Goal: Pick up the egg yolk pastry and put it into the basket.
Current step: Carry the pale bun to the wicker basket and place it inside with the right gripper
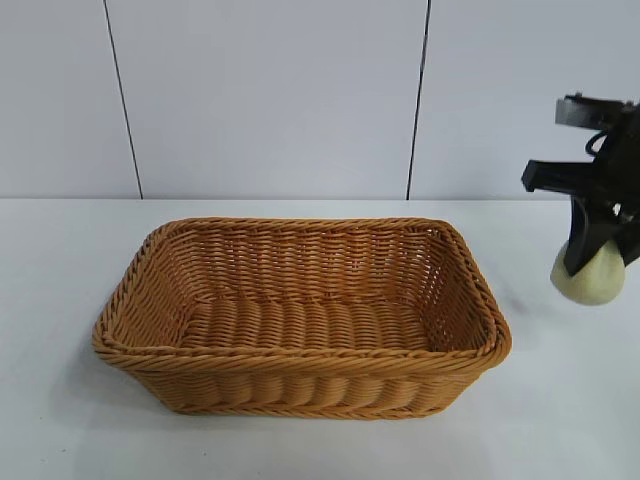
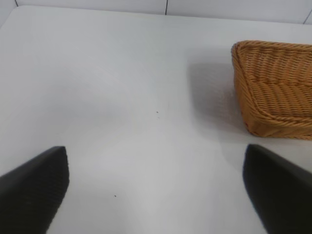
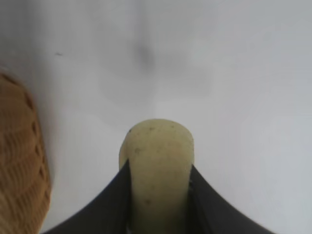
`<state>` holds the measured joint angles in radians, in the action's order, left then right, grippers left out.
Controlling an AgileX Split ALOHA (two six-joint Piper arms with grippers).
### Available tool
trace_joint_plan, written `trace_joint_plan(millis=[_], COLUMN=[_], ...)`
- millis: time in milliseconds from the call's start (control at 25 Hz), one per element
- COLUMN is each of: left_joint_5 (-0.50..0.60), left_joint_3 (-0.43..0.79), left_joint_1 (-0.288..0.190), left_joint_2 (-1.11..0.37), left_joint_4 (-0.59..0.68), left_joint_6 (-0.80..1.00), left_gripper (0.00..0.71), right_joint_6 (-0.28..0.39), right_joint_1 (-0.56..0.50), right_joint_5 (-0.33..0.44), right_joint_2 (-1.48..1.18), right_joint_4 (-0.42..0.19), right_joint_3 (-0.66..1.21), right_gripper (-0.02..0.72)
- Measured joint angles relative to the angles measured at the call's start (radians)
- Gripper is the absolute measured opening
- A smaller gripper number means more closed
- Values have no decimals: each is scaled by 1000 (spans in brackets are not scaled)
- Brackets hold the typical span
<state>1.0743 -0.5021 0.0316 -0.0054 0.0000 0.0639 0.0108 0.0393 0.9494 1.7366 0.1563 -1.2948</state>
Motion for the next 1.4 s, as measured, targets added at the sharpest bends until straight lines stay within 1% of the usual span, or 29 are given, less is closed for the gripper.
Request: trace_joint_plan(millis=[80,160,320,400,600,720,880,960,1160,1280,1360,1400], left_joint_5=[0,0,0,0,0,0,0,0,0,0,0,0], left_joint_3=[0,0,0,0,0,0,0,0,0,0,0,0], left_joint_1=[0,0,0,0,0,0,-4,-4,-4,-4,-4,-4], left_joint_2=[0,0,0,0,0,0,0,0,0,0,0,0], left_joint_4=[0,0,0,0,0,0,0,0,0,0,0,0], left_joint_6=[0,0,0,0,0,0,0,0,0,0,0,0], left_gripper=[695,695,695,695,695,695,695,695,695,695,695,695], right_joint_6=[0,1,15,24,70,104,117,117,114,113,107,104], right_joint_1=[21,64,174,248,401,465,509,511,511,511,511,511], right_joint_5=[2,3,-5,-14,-90,-143,-189,-205,-270,-287,-293,-293], right_joint_2=[0,0,0,0,0,12,85,133,244,272,287,287], right_joint_4=[0,3,30,41,55,61,75,89,128,136,141,141], right_joint_3=[-14,-20,-21,-21,-21,-25,-29,-29,-29,-29,-29,-29], right_gripper=[192,192,192,192,192,192,192,192,192,192,221,262])
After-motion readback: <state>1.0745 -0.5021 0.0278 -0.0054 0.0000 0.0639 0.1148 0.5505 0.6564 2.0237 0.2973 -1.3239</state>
